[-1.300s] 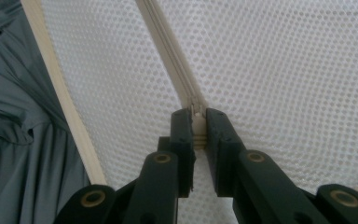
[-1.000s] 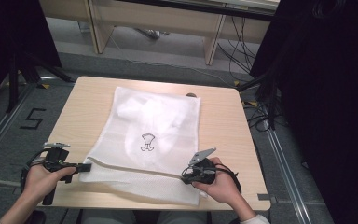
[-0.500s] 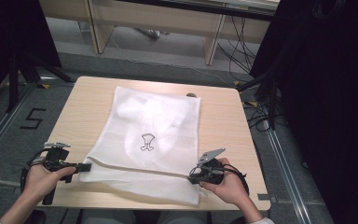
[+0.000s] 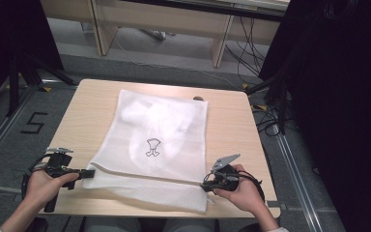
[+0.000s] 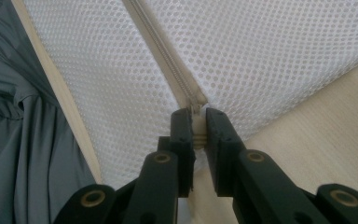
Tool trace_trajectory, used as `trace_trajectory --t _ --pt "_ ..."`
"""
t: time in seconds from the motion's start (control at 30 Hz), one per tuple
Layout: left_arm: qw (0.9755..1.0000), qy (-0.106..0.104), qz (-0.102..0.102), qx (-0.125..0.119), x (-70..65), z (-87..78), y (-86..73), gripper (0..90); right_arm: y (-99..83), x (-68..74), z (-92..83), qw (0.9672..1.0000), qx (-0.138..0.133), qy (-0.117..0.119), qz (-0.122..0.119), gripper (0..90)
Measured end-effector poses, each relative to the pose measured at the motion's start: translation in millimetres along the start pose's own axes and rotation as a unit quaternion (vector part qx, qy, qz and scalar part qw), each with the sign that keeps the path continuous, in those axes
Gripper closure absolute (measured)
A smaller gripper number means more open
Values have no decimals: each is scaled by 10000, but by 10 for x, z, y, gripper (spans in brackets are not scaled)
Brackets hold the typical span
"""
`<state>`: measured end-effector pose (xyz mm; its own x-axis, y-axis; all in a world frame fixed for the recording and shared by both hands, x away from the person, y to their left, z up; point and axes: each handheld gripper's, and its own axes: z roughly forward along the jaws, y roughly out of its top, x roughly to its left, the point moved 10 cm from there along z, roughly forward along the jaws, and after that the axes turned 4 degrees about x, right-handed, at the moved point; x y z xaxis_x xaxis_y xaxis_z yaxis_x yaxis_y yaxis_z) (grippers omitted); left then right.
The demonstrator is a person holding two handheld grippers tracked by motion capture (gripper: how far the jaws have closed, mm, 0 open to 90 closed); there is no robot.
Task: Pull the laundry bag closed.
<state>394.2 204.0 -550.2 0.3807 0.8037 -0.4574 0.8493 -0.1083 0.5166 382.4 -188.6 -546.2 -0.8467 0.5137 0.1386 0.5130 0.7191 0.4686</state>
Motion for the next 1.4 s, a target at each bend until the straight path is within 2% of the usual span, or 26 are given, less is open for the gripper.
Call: trace_trajectory --t 0.13,0.2,0.27,0.33,0.37,0.5,0.63,0.67,0.77,0.83,0.87,0.9,0.93,0.97,1.0,1.03,1.07,1.1,1.13,1.17,1.2,1.23,1.27,1.33,1.37,1.4 --pt "10000 10 -10 -37 3 5 2 858 -21 23 18 9999 93 31 40 826" --pt "10000 -4 28 85 7 3 -19 857 -27 27 32 9999 133 46 26 825" --pt "9997 52 111 205 17 28 -53 853 -50 52 34 9994 223 4 277 822" --pt "9991 153 226 333 35 53 -88 847 -43 24 54 9997 183 -30 153 820" --pt "9988 216 266 346 40 61 -92 845 -55 42 50 9994 237 0 240 818" --pt "9979 288 374 443 56 72 -116 829 -58 24 57 9995 242 -48 221 802" --pt "9977 391 344 425 75 98 -130 770 -52 10 44 9993 158 -77 341 766" --pt "9979 390 342 379 84 104 -126 708 -10 -21 29 9997 -36 -71 243 712" --pt "9966 581 453 361 138 63 -114 623 63 -86 32 9978 -408 -272 445 667" --pt "9972 600 424 137 148 40 -67 590 49 -118 0 9972 -331 -402 540 657" --pt "9969 629 475 66 158 13 -49 532 90 -143 -12 9947 -599 -447 704 631" --pt "9965 645 533 1 166 -14 -30 532 90 -143 -12 9947 -599 -447 704 631" --pt "9959 647 577 -270 157 -48 33 477 114 -220 -57 9921 -746 -610 806 609" --pt "9959 647 577 -270 157 -48 33 451 132 -282 -66 9898 -897 -764 799 595" --pt "9951 679 540 -464 145 -53 75 423 134 -317 -85 9873 -941 -833 967 581" --pt "9940 687 496 -692 129 -49 124 423 134 -317 -85 9873 -941 -833 967 581" --pt "9928 720 550 -782 129 -60 147 391 155 -372 -106 9820 -1114 -934 1202 564" --pt "9918 672 562 -933 108 -58 183 386 147 -403 -112 9810 -1112 -987 1243 553" --pt "9918 672 562 -933 108 -58 183 386 143 -426 -110 9799 -1130 -1009 1294 544" --pt "9916 700 728 -807 127 -67 161 389 153 -460 -95 9781 -1235 -1053 1306 540" --pt "9923 622 613 -873 102 -38 168 389 153 -460 -95 9781 -1235 -1053 1306 540" --pt "9930 699 690 -654 149 -14 115 401 140 -500 -75 9756 -1246 -1087 1445 534" --pt "9934 707 698 -577 166 3 94 404 128 -516 -73 9754 -1202 -1108 1476 531" --pt "9937 707 671 -550 172 15 83 408 138 -562 -56 9740 -1308 -1208 1402 529" --pt "9939 698 660 -546 180 23 81 412 107 -540 -80 9750 -1115 -1144 1546 527" --pt "9940 680 556 -659 169 36 99 416 136 -558 -62 9712 -1292 -1168 1629 525"
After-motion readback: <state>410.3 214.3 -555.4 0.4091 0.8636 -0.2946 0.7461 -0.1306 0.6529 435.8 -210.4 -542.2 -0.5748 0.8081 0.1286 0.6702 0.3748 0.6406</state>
